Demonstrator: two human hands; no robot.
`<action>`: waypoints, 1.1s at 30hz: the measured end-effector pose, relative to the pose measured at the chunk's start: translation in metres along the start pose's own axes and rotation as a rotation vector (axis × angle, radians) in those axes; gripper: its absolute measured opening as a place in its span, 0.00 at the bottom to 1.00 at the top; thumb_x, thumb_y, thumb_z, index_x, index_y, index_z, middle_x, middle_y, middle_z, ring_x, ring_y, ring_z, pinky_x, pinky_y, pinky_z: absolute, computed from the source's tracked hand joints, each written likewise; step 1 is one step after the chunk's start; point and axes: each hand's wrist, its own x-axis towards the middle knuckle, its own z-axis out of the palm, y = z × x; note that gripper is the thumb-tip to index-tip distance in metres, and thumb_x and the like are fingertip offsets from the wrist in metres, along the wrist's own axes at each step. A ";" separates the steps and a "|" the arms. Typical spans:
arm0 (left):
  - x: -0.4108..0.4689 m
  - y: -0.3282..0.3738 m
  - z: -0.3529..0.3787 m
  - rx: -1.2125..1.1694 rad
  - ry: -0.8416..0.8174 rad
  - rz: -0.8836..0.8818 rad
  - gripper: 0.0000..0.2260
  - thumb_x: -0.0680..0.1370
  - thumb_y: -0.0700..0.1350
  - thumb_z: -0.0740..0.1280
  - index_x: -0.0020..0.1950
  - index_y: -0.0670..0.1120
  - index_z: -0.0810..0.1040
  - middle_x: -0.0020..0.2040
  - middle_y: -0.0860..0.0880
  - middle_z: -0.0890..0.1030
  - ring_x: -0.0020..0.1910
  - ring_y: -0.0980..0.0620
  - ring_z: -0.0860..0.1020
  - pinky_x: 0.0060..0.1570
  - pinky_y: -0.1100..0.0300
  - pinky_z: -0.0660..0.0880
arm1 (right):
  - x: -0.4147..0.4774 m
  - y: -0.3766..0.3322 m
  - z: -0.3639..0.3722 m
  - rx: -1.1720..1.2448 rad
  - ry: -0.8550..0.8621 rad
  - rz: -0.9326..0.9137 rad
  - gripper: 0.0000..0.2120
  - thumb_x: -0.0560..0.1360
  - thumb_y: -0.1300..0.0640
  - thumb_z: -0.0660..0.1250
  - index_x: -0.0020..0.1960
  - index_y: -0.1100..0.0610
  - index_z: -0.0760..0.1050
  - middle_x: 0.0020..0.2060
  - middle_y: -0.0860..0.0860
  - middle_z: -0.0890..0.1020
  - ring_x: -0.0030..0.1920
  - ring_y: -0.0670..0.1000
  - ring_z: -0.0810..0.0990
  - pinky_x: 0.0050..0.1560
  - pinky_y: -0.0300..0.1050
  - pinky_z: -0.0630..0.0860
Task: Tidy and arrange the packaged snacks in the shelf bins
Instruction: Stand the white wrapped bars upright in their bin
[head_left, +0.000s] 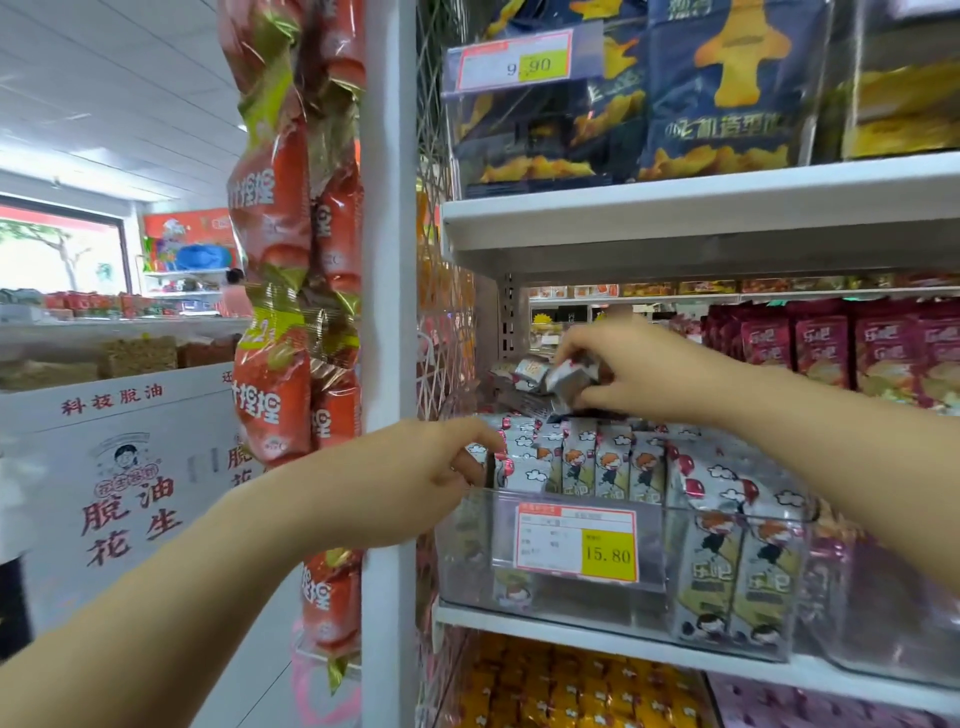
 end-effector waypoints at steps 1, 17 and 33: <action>0.000 0.000 -0.001 -0.016 -0.002 -0.003 0.20 0.81 0.42 0.55 0.68 0.63 0.63 0.61 0.62 0.75 0.55 0.63 0.77 0.55 0.60 0.76 | -0.003 0.000 -0.005 0.090 0.049 0.022 0.13 0.73 0.55 0.71 0.56 0.49 0.73 0.43 0.41 0.75 0.40 0.39 0.73 0.35 0.29 0.67; 0.000 -0.003 -0.008 -0.207 -0.002 -0.035 0.18 0.81 0.47 0.59 0.68 0.65 0.64 0.59 0.63 0.78 0.51 0.59 0.81 0.54 0.58 0.78 | -0.033 -0.008 -0.026 1.262 -0.158 0.113 0.13 0.73 0.68 0.65 0.56 0.58 0.73 0.42 0.57 0.84 0.37 0.51 0.83 0.37 0.38 0.80; -0.003 -0.007 -0.009 -0.304 0.075 -0.059 0.31 0.80 0.43 0.61 0.73 0.66 0.48 0.62 0.58 0.77 0.53 0.58 0.81 0.58 0.53 0.76 | -0.035 -0.017 -0.021 0.791 -0.027 -0.002 0.16 0.70 0.58 0.73 0.55 0.49 0.74 0.52 0.46 0.79 0.51 0.48 0.81 0.50 0.46 0.80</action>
